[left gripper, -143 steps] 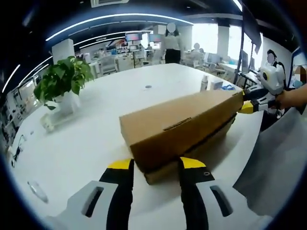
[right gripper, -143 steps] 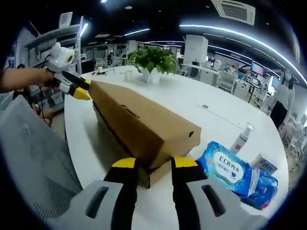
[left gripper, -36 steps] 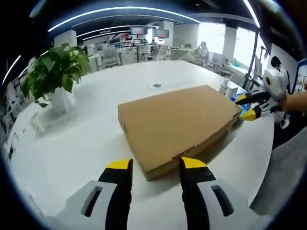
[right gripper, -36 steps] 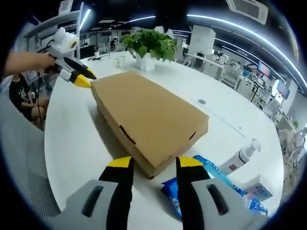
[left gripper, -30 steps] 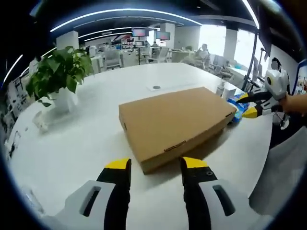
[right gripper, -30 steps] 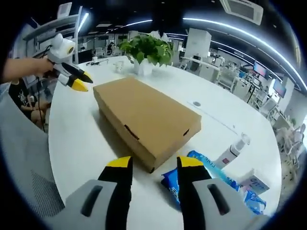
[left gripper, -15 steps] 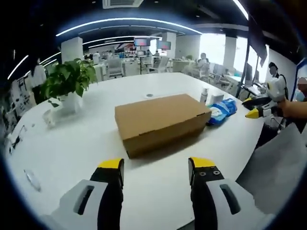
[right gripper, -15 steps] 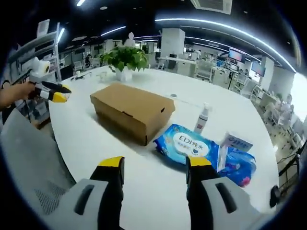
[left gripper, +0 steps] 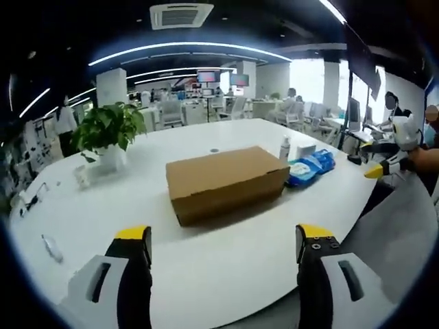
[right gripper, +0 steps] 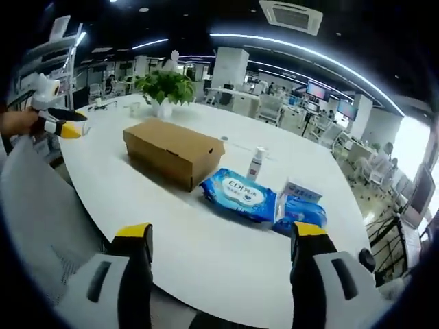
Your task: Operate the shoe box by opening the lid, removing the specified soft item, and placing it in the target area until the item is outside and the box remains undamaged.
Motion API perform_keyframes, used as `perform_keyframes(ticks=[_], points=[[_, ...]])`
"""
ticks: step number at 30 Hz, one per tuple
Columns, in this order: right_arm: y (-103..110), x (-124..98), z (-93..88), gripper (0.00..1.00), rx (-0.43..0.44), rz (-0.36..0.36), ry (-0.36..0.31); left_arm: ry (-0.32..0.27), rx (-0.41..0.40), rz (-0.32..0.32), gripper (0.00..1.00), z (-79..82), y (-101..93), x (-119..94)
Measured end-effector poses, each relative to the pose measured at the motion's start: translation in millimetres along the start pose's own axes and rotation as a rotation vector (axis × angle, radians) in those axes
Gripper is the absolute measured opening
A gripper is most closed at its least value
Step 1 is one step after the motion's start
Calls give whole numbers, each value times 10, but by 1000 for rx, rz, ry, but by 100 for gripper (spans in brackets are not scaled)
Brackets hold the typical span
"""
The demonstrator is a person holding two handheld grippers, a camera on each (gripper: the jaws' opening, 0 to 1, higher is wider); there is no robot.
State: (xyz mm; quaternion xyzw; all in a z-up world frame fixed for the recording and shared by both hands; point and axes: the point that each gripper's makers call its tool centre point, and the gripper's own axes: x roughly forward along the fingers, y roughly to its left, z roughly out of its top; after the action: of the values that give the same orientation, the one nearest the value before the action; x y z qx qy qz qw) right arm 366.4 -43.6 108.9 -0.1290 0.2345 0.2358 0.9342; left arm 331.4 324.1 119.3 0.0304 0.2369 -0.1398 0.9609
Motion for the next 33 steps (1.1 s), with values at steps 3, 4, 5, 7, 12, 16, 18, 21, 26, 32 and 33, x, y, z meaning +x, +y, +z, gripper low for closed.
perform_keyframes(ticks=[3,4,5,7,12,16,18,21,26,32,33], points=[[18,-40,-67,94,7,-11,4,-6,-13,-8,99,-18,-35,-41],[22,-51,-78,96,16,-13,4,-15,-5,-6,99,-15,-49,-58],[27,-67,-79,96,26,-17,-5,-20,1,-4,100,-15,-54,-64],[28,-85,-77,96,20,-25,-14,-17,6,-1,100,-33,-61,-75],[12,-103,-53,96,17,-35,-29,-8,13,-3,100,-67,-70,-79],[9,-89,-75,96,15,-36,-21,-11,11,-2,100,-68,-66,-86],[23,-88,-83,96,16,-31,-16,-19,11,-2,100,-61,-58,-94],[46,-94,-75,96,9,-27,-17,-19,15,7,100,-67,-37,-104],[62,-95,-92,96,13,-18,-12,-15,20,11,100,-85,-28,-123],[46,-103,-92,96,27,-31,-19,-13,22,10,100,-97,-30,-134],[47,-102,-93,96,28,-32,-21,-12,23,10,100,-100,-33,-131]])
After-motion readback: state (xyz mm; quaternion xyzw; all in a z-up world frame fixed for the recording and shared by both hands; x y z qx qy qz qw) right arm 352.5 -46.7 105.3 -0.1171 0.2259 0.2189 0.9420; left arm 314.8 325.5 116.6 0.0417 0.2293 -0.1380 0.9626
